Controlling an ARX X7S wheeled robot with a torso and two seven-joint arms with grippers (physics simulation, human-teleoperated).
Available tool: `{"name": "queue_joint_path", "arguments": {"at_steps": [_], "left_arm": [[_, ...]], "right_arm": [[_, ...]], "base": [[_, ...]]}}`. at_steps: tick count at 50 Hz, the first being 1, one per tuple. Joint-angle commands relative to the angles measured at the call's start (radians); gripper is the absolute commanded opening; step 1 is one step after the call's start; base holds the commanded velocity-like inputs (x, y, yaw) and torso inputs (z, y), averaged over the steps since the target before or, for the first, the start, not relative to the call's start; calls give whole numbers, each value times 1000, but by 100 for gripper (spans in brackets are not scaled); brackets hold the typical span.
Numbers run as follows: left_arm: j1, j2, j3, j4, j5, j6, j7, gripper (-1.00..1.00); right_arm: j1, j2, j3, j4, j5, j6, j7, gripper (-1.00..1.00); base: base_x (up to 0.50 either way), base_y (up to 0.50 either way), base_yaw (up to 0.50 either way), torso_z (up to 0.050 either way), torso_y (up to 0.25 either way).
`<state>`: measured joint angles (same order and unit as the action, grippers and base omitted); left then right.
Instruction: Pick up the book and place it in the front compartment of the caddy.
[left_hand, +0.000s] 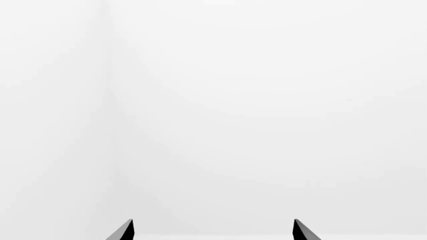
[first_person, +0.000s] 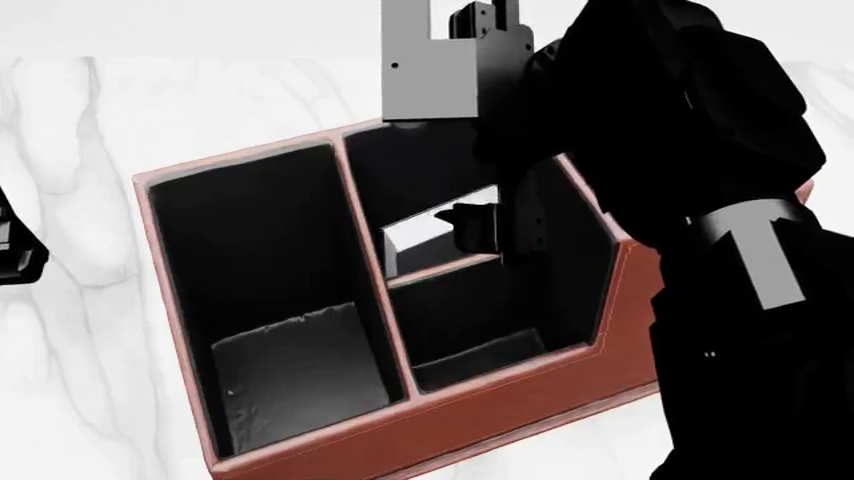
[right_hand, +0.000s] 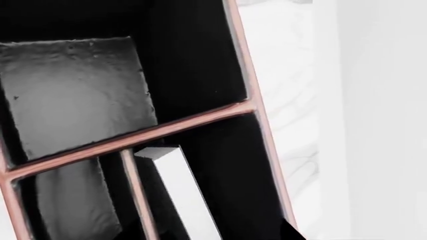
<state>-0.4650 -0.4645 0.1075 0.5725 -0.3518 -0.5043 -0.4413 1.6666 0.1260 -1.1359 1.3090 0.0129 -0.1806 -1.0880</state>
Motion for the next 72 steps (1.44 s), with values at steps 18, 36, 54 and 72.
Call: {"name": "queue_joint_path", "arguments": {"at_steps": [18, 36, 54, 72], "left_arm": [[7, 11, -19, 5, 14, 21, 25, 100], [-2, 6, -18, 5, 11, 18, 24, 100], [6, 7, -10, 1, 15, 30, 22, 100], [-1, 3, -8, 3, 11, 26, 19, 100]], "right_arm": [[30, -20, 26, 0, -13, -27, 9, 100], [80, -9, 68, 0, -8, -48, 154, 100], [120, 20, 129, 0, -12, -79, 330, 100], [139, 44, 187, 0, -5, -131, 517, 100]], "base": [[0, 0, 0, 0, 0], [0, 0, 0, 0, 0], [0, 0, 0, 0, 0], [0, 0, 0, 0, 0]]}}
